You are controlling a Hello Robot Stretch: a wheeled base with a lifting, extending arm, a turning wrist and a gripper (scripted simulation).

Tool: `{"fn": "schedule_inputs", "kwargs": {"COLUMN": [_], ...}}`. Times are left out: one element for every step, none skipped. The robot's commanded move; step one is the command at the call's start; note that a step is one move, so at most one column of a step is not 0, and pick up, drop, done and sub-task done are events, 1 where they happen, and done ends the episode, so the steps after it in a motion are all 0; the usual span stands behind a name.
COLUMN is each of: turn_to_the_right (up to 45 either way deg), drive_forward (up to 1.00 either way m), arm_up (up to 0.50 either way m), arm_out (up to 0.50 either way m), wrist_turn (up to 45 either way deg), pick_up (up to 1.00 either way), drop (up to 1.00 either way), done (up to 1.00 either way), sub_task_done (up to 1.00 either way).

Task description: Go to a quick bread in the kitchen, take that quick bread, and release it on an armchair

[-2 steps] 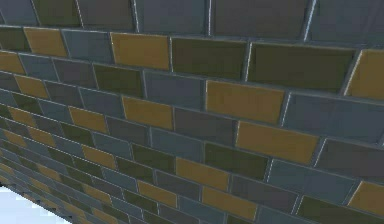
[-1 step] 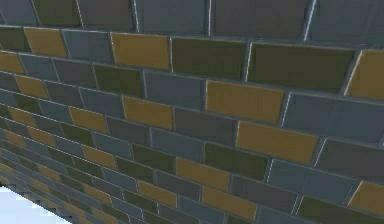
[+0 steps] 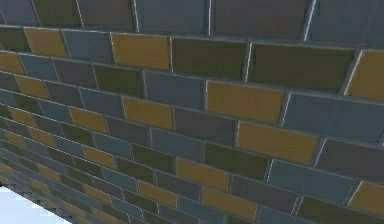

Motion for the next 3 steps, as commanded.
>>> {"fn": "schedule_inputs", "kwargs": {"turn_to_the_right": [0.0,0.0,0.0], "drive_forward": [0.0,0.0,0.0], "arm_up": [0.0,-0.14,0.0], "arm_out": [0.0,0.0,0.0], "wrist_turn": [12.0,0.0,0.0], "pick_up": [0.0,0.0,1.0], "drop": [0.0,0.0,0.0], "done": [0.0,0.0,0.0], "sub_task_done": [0.0,0.0,0.0]}}
